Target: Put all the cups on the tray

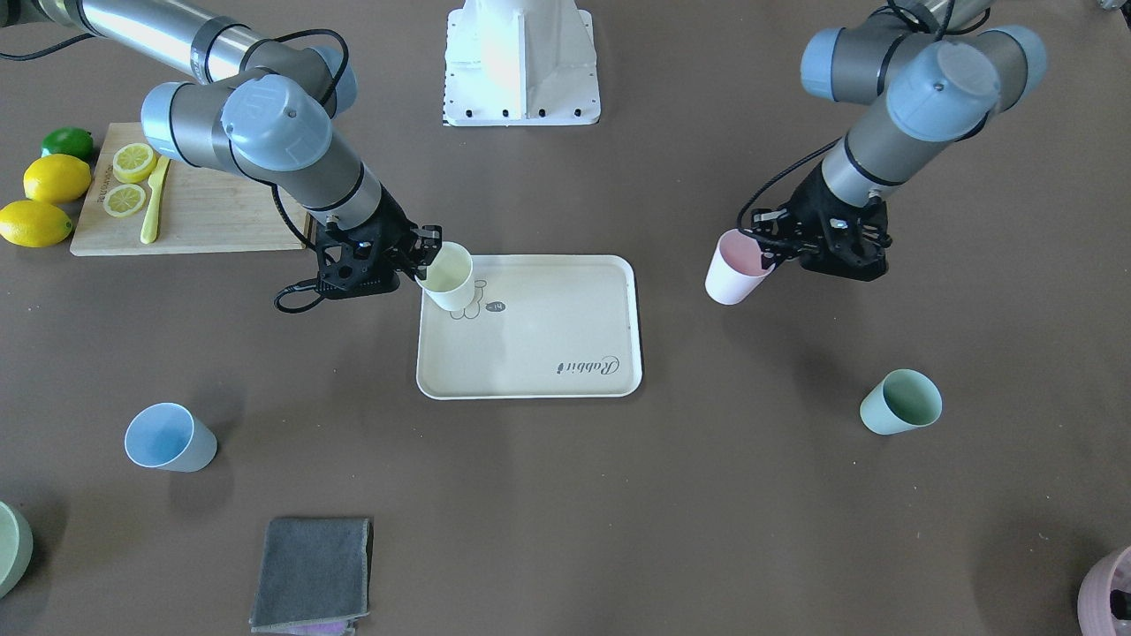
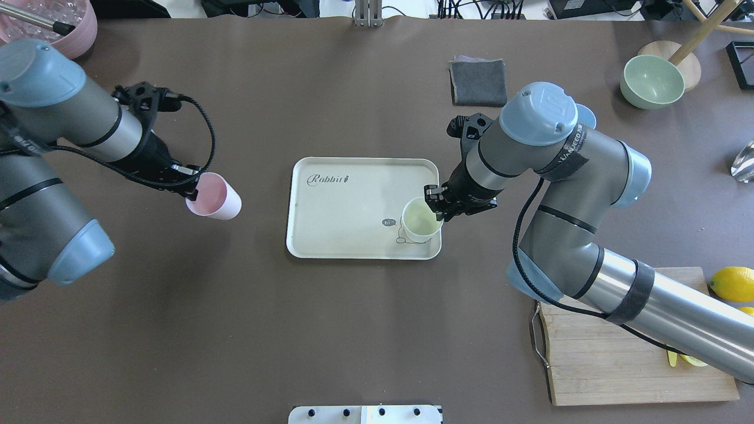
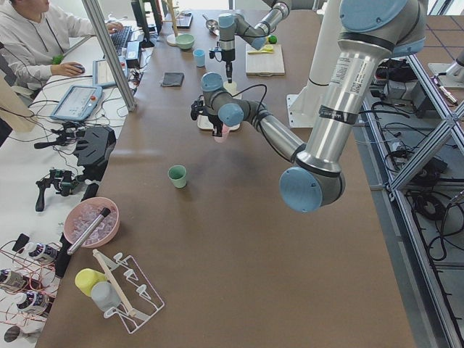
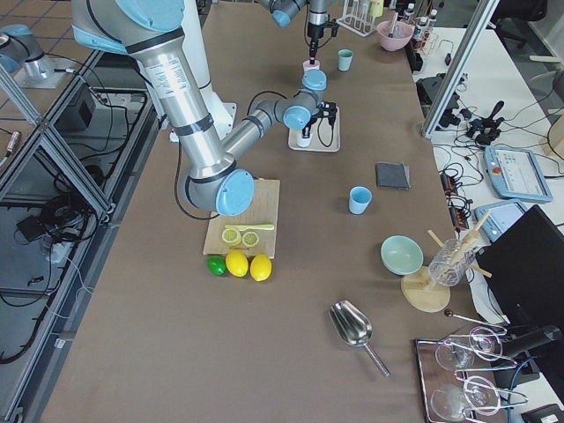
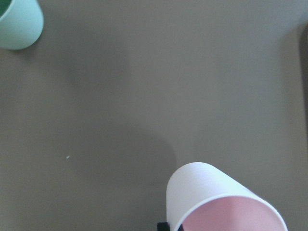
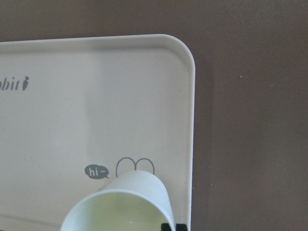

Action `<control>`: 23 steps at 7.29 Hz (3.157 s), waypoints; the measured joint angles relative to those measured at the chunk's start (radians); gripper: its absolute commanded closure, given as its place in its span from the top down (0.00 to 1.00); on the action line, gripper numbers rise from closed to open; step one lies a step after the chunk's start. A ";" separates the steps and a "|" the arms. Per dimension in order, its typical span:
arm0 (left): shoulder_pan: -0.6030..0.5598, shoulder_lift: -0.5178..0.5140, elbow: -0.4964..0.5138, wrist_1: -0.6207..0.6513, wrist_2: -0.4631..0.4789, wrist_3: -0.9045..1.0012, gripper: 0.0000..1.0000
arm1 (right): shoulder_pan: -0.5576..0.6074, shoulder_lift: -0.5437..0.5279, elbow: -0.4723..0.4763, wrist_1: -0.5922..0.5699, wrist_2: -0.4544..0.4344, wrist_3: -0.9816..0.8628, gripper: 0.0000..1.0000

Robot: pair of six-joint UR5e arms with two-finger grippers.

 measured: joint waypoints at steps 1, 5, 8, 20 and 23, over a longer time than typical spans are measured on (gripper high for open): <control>0.026 -0.070 0.020 0.032 0.013 -0.046 0.00 | 0.011 0.000 0.007 -0.002 0.001 0.008 1.00; 0.150 -0.248 0.157 0.045 0.118 -0.167 0.00 | 0.246 -0.057 -0.011 -0.024 0.146 -0.210 1.00; 0.194 -0.280 0.209 0.042 0.162 -0.191 0.99 | 0.415 -0.060 -0.209 -0.025 0.177 -0.516 1.00; -0.037 -0.191 0.141 0.124 0.138 0.068 0.98 | 0.404 0.002 -0.371 -0.021 0.199 -0.532 0.00; -0.211 -0.065 0.174 0.126 0.105 0.425 0.98 | 0.360 0.094 -0.321 -0.022 0.219 -0.316 0.00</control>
